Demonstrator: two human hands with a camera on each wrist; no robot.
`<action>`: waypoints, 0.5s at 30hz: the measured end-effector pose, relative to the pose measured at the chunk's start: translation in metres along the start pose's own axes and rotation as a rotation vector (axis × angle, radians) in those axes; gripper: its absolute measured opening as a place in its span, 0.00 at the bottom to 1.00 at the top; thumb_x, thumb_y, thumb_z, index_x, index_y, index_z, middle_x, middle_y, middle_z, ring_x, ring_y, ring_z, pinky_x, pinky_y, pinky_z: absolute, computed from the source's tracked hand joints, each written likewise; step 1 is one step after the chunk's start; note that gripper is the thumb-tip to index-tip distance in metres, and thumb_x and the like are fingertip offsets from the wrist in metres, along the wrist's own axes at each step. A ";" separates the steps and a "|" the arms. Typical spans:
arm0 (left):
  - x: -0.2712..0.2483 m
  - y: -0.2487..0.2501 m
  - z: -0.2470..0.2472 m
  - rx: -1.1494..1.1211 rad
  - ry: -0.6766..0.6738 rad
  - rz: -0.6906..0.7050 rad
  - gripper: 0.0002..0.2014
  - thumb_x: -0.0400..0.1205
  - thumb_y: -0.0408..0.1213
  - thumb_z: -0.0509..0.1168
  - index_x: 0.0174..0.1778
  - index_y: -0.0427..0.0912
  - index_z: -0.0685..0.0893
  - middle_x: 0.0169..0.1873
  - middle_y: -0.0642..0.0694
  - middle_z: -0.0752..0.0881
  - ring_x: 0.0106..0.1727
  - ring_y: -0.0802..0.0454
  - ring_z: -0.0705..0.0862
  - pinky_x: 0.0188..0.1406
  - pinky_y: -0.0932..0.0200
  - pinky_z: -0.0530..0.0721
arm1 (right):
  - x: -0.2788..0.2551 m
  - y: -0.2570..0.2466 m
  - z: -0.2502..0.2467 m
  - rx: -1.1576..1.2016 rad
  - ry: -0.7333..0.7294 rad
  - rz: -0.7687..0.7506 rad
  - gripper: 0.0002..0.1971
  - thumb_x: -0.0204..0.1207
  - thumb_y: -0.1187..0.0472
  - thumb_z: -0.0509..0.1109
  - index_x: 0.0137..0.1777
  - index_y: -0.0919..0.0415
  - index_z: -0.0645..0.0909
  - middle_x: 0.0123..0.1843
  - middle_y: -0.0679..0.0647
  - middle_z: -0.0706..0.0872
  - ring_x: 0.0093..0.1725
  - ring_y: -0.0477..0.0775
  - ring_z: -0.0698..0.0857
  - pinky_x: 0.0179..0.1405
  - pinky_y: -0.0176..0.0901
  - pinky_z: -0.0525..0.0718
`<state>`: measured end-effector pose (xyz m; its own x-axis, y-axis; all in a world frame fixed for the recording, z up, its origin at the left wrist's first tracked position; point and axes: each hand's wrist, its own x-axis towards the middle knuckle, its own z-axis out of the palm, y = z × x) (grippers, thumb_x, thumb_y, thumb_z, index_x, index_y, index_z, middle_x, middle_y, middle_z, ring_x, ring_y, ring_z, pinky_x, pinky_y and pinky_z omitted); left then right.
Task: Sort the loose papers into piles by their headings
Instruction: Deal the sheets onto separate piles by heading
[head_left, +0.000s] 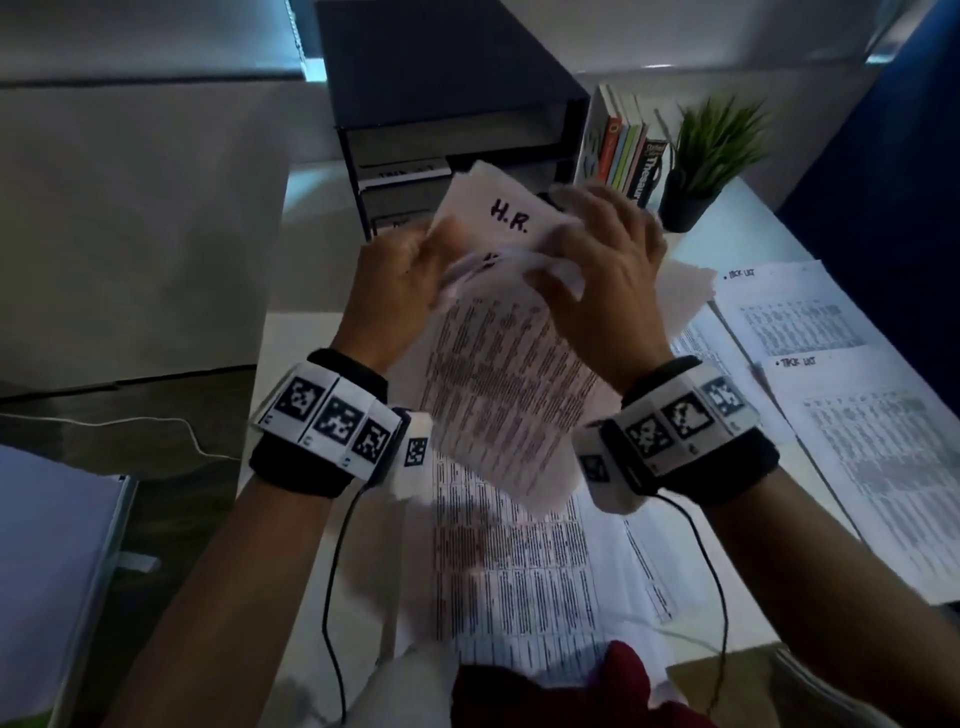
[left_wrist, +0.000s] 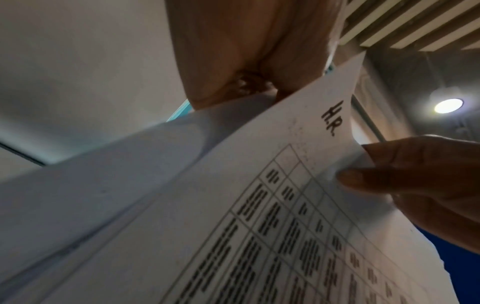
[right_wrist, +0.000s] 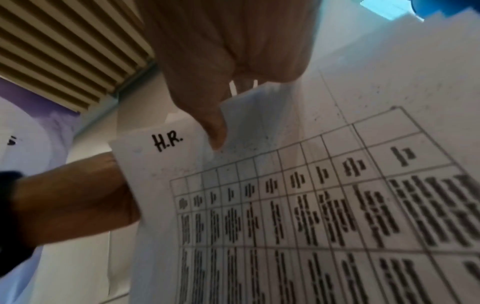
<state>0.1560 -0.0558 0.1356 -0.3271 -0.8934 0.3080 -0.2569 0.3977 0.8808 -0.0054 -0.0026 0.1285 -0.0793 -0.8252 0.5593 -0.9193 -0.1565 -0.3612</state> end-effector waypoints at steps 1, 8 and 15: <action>-0.001 0.003 0.001 -0.079 -0.007 0.007 0.28 0.69 0.72 0.49 0.29 0.53 0.80 0.28 0.46 0.81 0.31 0.52 0.78 0.31 0.61 0.73 | 0.007 -0.002 -0.008 0.053 -0.013 0.012 0.09 0.74 0.59 0.69 0.50 0.61 0.84 0.63 0.59 0.83 0.67 0.60 0.77 0.72 0.61 0.56; -0.012 0.010 0.007 -0.057 0.177 0.117 0.16 0.77 0.50 0.68 0.52 0.41 0.84 0.36 0.56 0.86 0.38 0.62 0.86 0.41 0.50 0.87 | 0.034 -0.013 -0.046 0.271 0.316 0.059 0.12 0.70 0.63 0.69 0.52 0.67 0.79 0.48 0.39 0.78 0.50 0.43 0.80 0.61 0.64 0.77; -0.016 0.016 0.001 -0.323 0.394 0.187 0.08 0.78 0.31 0.67 0.47 0.50 0.81 0.36 0.68 0.88 0.44 0.70 0.85 0.46 0.72 0.81 | 0.006 0.028 -0.048 0.950 0.550 0.481 0.33 0.65 0.69 0.69 0.71 0.69 0.62 0.63 0.56 0.76 0.60 0.44 0.77 0.62 0.34 0.76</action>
<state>0.1561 -0.0352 0.1450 0.0416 -0.8489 0.5270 0.0862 0.5285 0.8446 -0.0502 0.0137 0.1576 -0.7037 -0.6027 0.3762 -0.1161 -0.4249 -0.8978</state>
